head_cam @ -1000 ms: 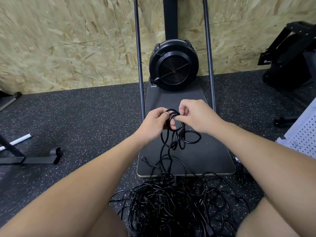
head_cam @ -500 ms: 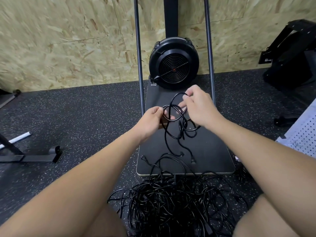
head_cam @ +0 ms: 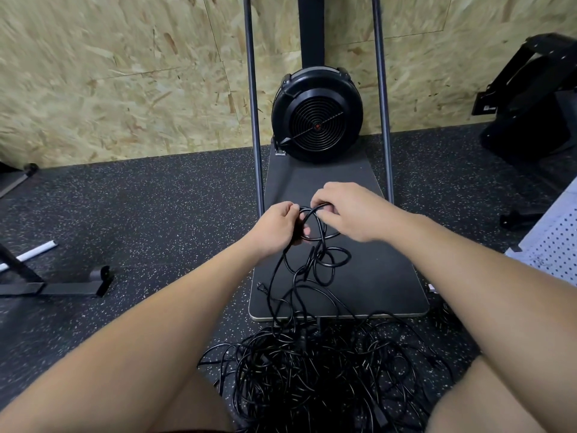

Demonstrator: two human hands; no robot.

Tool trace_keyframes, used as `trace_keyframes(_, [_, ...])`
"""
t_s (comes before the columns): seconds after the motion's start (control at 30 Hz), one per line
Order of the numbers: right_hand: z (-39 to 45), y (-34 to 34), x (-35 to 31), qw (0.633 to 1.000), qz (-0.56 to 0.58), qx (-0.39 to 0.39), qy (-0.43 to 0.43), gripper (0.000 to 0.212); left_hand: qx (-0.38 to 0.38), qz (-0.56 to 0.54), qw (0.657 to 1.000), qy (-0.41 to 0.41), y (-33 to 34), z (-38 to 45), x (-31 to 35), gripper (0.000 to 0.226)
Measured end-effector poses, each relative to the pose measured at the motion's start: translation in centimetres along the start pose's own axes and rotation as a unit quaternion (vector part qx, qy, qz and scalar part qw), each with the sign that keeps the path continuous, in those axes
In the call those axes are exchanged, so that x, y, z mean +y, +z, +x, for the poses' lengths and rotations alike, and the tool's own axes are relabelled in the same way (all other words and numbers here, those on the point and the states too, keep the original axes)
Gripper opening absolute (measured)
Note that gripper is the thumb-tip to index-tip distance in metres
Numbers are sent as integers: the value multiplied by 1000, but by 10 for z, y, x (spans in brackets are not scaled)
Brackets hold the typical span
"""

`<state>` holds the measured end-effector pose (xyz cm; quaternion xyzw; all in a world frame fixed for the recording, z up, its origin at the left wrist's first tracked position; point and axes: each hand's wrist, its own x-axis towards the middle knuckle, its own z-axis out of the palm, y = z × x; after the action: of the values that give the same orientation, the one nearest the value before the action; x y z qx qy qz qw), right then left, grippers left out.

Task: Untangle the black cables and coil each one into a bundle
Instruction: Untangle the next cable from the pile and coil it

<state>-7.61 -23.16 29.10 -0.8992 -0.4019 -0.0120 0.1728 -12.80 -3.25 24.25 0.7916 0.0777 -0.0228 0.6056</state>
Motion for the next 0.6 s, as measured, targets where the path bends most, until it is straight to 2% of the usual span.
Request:
trace_keyframes(0.03, [-1,-1,-2,1000,-1,-6,0,8,-4,-14,1000,-10,-1,-1,0,32])
trace_keyframes(0.13, [-3,-4,-6,999,24,5,22,15,5,-37,998,-44,-3,-1,-1,31])
trace_keyframes(0.2, [-4,-11,-11,985,147,66,58,15,25,-8,999,-31,-10,-1,-3,31])
trace_keyframes(0.23, [-2,-14,-12,963,230,110,88,17,37,7,999,-25,-15,-2,-3,31])
trace_keyframes(0.3, [3,-21,-9,886,398,184,152,21,59,-9,998,-24,-21,-4,-4,32])
trace_keyframes(0.33, [5,-22,-6,854,448,199,174,23,66,-35,997,-22,-23,-3,-4,33])
trace_keyframes(0.37, [6,-20,-2,846,458,196,191,23,72,-56,996,-19,-23,-3,-3,33])
trace_keyframes(0.4, [6,-16,3,860,431,181,204,21,75,-65,995,-15,-24,-2,-3,33])
trace_keyframes(0.47, [1,-8,12,918,303,151,207,19,75,-46,996,-7,-23,1,-4,32])
trace_keyframes(0.53, [-5,-4,18,969,155,115,154,56,69,-5,998,0,-22,4,-6,32])
trace_keyframes(0.6, [-9,-3,16,992,65,77,72,82,61,33,998,7,-20,5,-9,35])
